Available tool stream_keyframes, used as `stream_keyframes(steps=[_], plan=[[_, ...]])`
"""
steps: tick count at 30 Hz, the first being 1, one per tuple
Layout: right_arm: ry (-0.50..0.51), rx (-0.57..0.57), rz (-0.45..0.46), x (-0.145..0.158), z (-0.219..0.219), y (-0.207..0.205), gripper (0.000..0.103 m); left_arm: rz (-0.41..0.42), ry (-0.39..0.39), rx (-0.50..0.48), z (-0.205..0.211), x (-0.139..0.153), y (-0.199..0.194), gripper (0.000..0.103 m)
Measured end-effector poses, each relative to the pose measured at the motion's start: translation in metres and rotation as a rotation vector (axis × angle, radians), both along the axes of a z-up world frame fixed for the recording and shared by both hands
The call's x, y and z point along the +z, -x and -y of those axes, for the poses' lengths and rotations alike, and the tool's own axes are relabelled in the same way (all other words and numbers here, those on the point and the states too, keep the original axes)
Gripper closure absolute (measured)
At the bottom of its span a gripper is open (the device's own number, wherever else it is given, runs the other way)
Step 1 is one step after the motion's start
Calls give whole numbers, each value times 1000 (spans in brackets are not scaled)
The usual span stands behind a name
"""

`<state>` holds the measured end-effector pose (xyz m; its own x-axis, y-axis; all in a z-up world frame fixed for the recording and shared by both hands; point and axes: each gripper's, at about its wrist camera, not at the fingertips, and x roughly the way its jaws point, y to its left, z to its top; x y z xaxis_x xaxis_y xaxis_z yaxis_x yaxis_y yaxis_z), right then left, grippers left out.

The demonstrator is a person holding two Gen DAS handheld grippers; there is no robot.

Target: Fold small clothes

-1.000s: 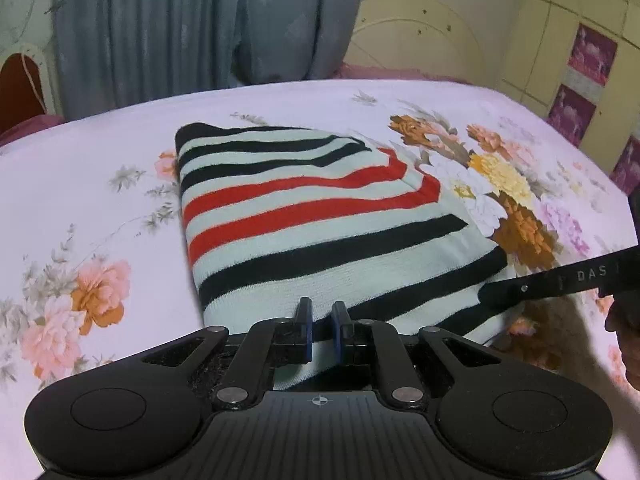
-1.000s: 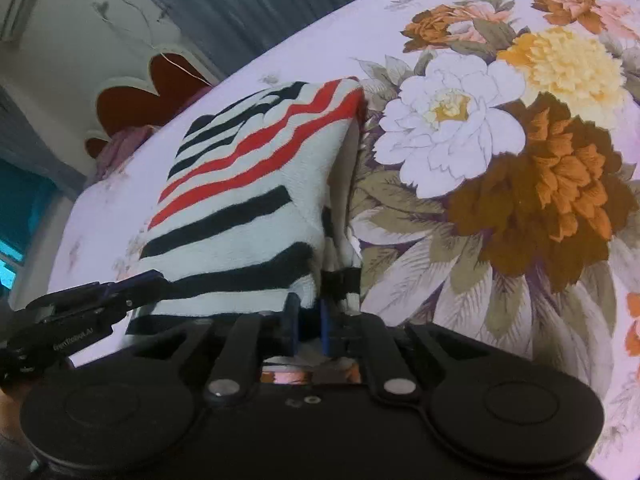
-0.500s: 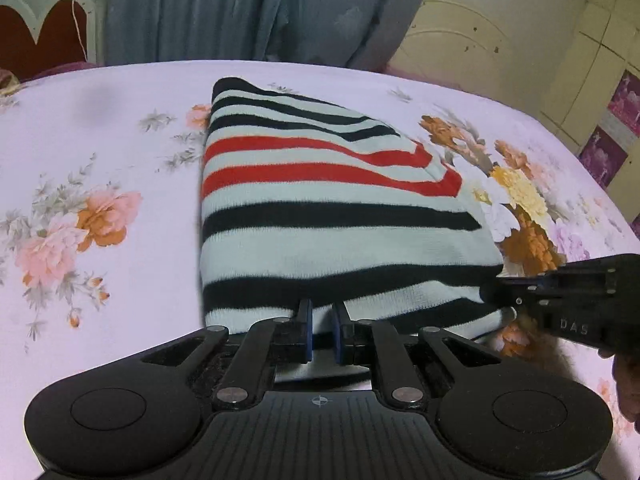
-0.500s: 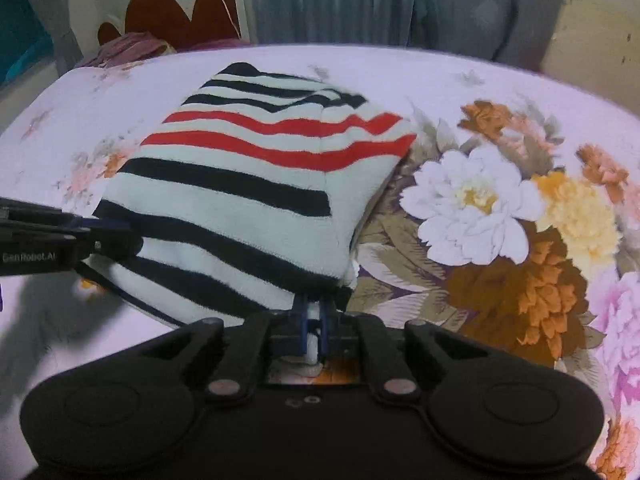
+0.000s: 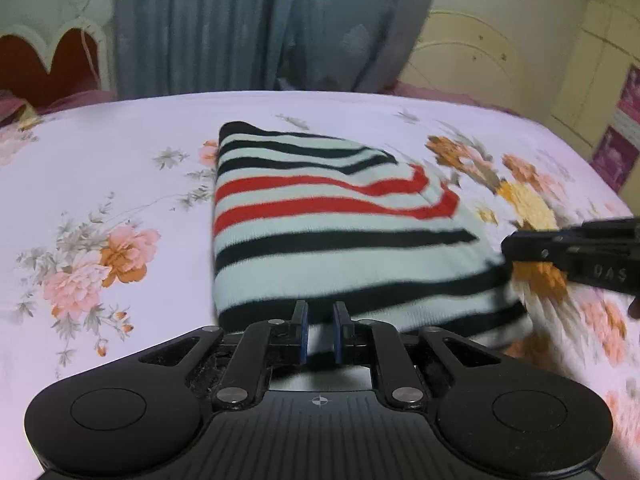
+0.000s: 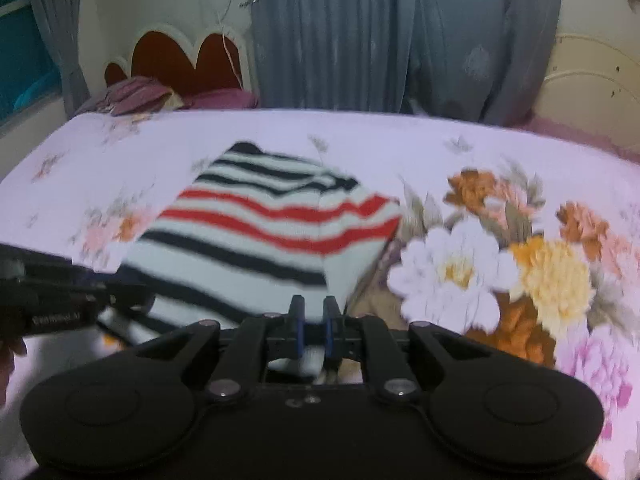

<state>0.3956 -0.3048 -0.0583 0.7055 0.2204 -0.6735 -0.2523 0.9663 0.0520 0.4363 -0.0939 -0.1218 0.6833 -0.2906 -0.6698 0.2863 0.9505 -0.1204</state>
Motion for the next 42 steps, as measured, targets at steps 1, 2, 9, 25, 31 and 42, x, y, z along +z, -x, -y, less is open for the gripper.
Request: stream_keyframes(steps=[1, 2, 9, 25, 31, 42], plan=[[3, 0, -6, -2, -2, -6, 93, 2, -7, 4, 2, 0, -2, 91], [10, 0, -17, -7, -4, -11, 93, -1, -28, 6, 6, -2, -5, 91], [77, 18, -75, -31, -11, -17, 92, -6, -52, 7, 11, -7, -6, 91], [-188, -67, -87, -6, 47, -29, 62, 87, 1, 113, -12, 29, -8, 5], [-469, -137, -220, -39, 83, -50, 73, -27, 38, 103, -11, 5, -39, 5], [-404, -47, -193, -33, 68, -52, 72, -62, 6, 105, -14, -9, -42, 5]])
